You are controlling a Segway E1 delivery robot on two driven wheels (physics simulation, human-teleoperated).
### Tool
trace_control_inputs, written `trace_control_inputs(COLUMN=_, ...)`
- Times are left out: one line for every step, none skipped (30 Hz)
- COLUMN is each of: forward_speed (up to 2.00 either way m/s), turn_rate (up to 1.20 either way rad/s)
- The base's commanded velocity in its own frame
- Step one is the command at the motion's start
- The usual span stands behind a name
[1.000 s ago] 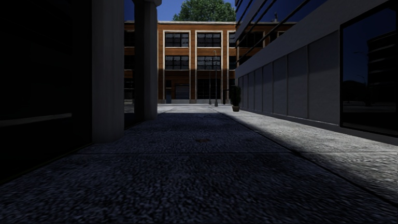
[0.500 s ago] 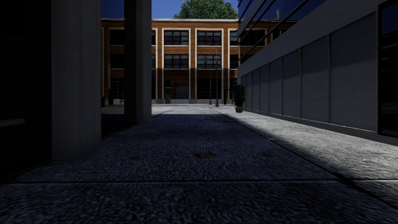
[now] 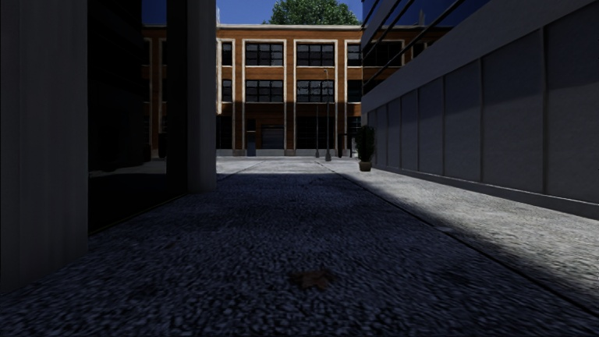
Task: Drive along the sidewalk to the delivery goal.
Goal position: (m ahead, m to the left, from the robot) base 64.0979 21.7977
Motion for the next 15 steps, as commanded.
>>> trace_control_inputs(forward_speed=2.00, turn_rate=0.00)
trace_control_inputs(forward_speed=2.00, turn_rate=0.00)
trace_control_inputs(forward_speed=2.00, turn_rate=0.00)
trace_control_inputs(forward_speed=2.00, turn_rate=0.00)
trace_control_inputs(forward_speed=2.00, turn_rate=0.00)
trace_control_inputs(forward_speed=2.00, turn_rate=0.00)
trace_control_inputs(forward_speed=2.00, turn_rate=0.00)
trace_control_inputs(forward_speed=2.00, turn_rate=0.00)
trace_control_inputs(forward_speed=2.00, turn_rate=0.00)
trace_control_inputs(forward_speed=2.00, turn_rate=0.00)
trace_control_inputs(forward_speed=2.00, turn_rate=0.00)
trace_control_inputs(forward_speed=2.00, turn_rate=0.00)
trace_control_inputs(forward_speed=2.00, turn_rate=0.00)
trace_control_inputs(forward_speed=2.00, turn_rate=0.00)
trace_control_inputs(forward_speed=2.00, turn_rate=0.00)
